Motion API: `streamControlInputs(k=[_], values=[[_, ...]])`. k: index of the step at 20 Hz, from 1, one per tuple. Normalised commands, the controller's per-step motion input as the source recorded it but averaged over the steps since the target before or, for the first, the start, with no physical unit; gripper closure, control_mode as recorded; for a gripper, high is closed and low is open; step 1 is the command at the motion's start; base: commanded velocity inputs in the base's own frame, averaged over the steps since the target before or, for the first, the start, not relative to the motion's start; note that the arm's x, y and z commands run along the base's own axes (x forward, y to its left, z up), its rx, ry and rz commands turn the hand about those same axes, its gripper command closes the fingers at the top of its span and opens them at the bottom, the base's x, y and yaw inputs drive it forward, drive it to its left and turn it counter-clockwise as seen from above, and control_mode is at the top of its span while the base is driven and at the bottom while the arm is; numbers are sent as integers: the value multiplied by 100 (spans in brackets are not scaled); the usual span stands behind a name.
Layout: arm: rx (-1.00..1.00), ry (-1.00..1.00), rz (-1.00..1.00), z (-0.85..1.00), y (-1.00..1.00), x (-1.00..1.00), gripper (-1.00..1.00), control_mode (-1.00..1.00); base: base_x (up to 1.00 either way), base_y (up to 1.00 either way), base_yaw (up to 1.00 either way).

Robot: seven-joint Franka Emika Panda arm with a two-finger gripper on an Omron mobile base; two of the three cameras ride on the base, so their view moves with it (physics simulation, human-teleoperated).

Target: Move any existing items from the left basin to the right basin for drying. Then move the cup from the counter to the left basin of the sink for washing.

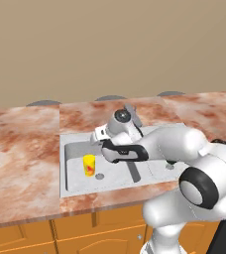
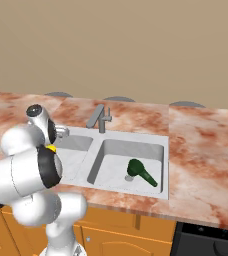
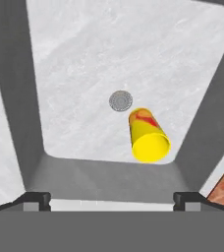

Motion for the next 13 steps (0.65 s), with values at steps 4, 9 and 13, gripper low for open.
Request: streamControlInputs(k=[4, 9, 13], values=[[1, 0, 0, 57, -33, -26, -100, -100, 0, 0, 0], [2, 0, -1, 28, -26, -19, -100, -100, 0, 0, 0], [0, 0, -2, 0, -4, -6, -100, -100, 0, 0, 0]])
